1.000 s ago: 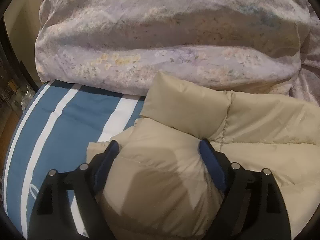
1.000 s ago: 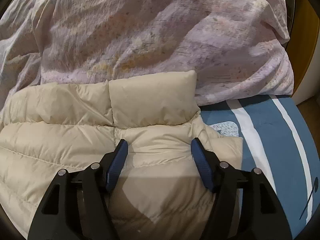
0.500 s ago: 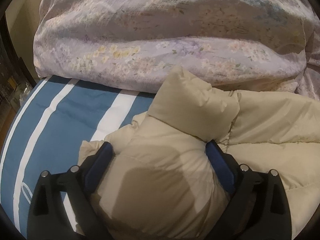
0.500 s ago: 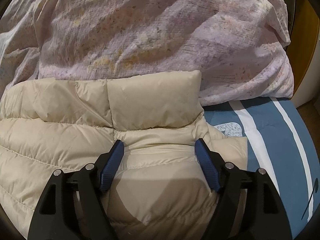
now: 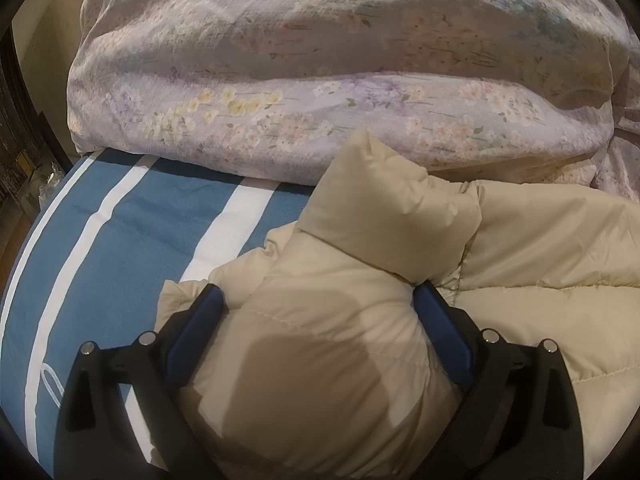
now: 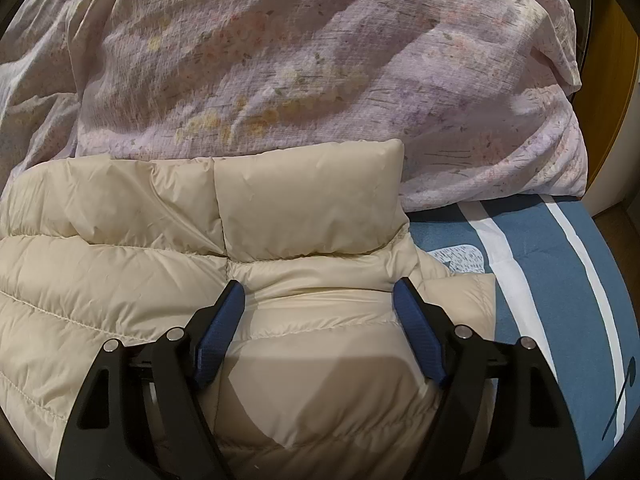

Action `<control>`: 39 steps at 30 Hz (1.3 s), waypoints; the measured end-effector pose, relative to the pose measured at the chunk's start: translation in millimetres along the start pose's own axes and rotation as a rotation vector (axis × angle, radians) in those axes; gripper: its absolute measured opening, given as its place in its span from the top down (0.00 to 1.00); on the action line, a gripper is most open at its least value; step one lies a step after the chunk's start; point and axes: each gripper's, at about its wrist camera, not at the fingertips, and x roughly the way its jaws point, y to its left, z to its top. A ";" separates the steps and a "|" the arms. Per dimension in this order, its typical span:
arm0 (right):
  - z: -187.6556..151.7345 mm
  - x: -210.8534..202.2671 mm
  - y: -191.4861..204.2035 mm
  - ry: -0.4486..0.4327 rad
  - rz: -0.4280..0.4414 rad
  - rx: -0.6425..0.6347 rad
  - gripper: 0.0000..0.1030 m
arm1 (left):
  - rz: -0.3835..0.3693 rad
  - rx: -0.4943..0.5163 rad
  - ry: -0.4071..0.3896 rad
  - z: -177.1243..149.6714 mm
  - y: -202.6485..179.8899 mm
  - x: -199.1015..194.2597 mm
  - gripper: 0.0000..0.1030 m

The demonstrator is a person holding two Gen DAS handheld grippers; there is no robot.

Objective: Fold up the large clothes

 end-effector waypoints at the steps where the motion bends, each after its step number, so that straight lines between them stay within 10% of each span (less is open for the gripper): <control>1: -0.2 -0.8 -0.6 0.000 0.000 0.000 0.23 | 0.000 0.000 0.000 -0.1 0.1 0.1 0.06; 20: -4.1 -49.3 -37.3 0.051 0.077 0.083 0.22 | -0.042 -0.001 0.034 -9.3 22.4 -49.1 0.07; 30: -74.4 -84.1 -134.2 0.195 0.219 0.471 0.20 | -0.152 -0.164 0.129 -59.6 96.8 -82.6 0.09; 39: -102.9 -79.6 -126.3 0.281 0.351 0.599 0.25 | -0.296 -0.311 0.215 -93.2 108.5 -78.7 0.25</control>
